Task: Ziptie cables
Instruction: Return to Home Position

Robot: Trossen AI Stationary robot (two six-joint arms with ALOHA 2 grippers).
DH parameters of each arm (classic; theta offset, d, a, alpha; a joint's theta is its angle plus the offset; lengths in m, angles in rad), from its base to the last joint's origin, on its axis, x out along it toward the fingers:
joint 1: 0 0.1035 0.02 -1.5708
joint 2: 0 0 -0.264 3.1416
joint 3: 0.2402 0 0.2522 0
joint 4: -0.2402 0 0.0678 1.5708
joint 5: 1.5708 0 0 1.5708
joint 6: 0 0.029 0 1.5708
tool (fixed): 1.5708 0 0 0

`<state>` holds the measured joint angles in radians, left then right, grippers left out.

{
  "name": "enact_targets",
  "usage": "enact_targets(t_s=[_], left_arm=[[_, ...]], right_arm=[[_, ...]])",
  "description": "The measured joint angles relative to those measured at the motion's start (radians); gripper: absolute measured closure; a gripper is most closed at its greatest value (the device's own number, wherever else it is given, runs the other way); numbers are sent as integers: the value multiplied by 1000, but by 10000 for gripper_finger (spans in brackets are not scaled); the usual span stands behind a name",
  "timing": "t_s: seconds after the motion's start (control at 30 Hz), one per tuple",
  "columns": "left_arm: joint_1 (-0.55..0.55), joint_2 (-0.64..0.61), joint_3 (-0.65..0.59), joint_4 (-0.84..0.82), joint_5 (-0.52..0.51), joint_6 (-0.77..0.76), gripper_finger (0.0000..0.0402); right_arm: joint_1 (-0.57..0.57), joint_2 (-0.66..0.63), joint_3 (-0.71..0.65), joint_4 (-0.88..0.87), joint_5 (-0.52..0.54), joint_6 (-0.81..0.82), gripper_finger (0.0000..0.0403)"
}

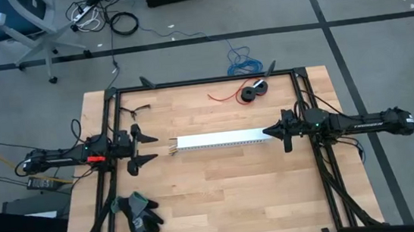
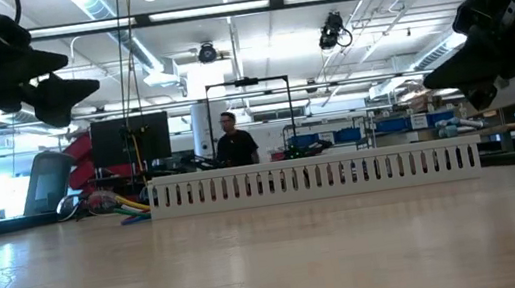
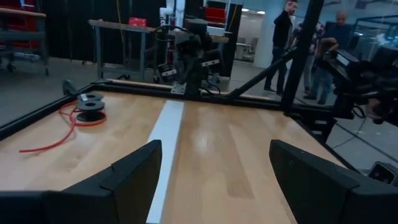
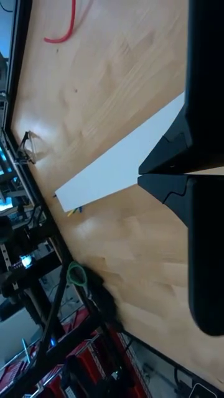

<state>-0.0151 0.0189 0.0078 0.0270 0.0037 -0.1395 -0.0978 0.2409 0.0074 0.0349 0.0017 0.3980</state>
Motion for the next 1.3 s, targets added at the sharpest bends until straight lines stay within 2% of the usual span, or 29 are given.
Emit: enact_targets(t_s=[0.27, 0.4, 0.57, 0.83, 1.07, 1.3], left_arm=[[0, 1, 0, 0, -20, 44, 97], [0, 0, 0, -5, -40, 127, 124], [0, 0, 0, -3, -95, 215, 203], [0, 1, 0, -7, -115, 260, 384], [0, 1, 0, -10, -114, 266, 397], [0, 1, 0, 11, -116, 266, 385]], right_arm=[[0, 0, 0, 24, 0, -18, 403], [0, 0, 0, 31, 0, -42, 403], [0, 0, 0, 32, 0, -86, 403], [0, 0, 0, 34, 0, -110, 403], [0, 0, 0, 39, -1, -114, 403], [0, 0, 0, 39, -1, -114, 403]])
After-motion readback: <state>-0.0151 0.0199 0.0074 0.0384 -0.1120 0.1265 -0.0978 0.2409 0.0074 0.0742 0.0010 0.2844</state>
